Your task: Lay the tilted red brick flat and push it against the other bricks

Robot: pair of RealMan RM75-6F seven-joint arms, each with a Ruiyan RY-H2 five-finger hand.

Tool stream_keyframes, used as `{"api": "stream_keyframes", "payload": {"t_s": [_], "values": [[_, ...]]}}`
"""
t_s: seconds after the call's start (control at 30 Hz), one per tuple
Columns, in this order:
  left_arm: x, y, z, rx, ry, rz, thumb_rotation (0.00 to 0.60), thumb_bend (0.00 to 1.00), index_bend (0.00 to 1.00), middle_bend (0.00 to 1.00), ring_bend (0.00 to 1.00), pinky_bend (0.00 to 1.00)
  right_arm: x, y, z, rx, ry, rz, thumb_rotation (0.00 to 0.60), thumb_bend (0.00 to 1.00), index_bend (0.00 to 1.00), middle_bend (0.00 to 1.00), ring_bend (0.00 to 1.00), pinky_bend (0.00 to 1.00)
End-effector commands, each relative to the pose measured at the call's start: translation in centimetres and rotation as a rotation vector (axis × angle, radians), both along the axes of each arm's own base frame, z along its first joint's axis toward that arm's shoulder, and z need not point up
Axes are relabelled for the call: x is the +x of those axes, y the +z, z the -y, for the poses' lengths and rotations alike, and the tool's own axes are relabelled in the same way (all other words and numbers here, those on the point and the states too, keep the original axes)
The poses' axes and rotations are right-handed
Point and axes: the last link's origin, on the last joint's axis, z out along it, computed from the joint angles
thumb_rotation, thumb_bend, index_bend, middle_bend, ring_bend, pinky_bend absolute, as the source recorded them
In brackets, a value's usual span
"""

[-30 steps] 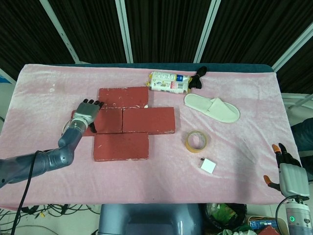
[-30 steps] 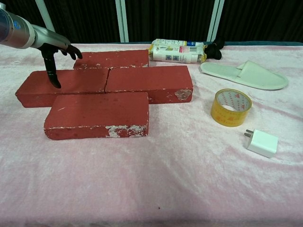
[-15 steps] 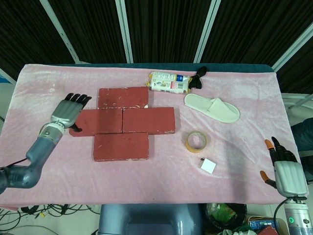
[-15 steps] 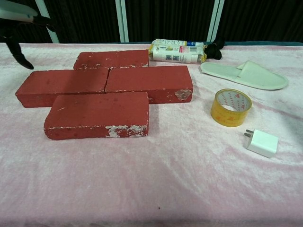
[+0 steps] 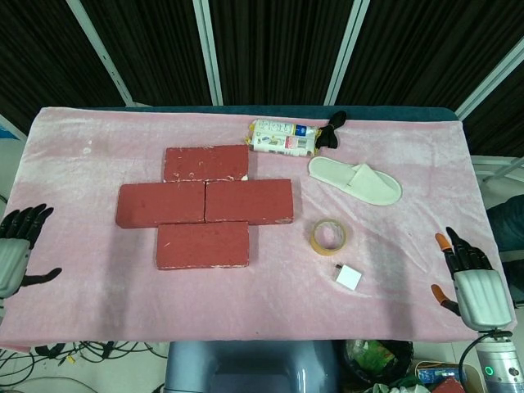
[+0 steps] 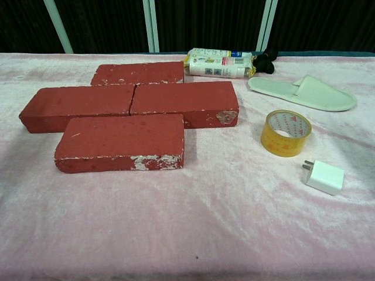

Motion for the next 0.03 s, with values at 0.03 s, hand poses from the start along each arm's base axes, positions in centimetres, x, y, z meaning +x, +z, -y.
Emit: {"api": "stream_keyframes", "payload": {"t_s": [0.03], "values": [[-0.85, -0.26, 1.76, 0.020, -0.008, 0.040, 0.600, 0.00, 0.01, 0.02, 0.00, 0.00, -0.04, -0.02, 0.00, 0.008, -0.006, -0.001, 0.600, 0.15, 0.08, 0.00, 0.12, 0.20]]}}
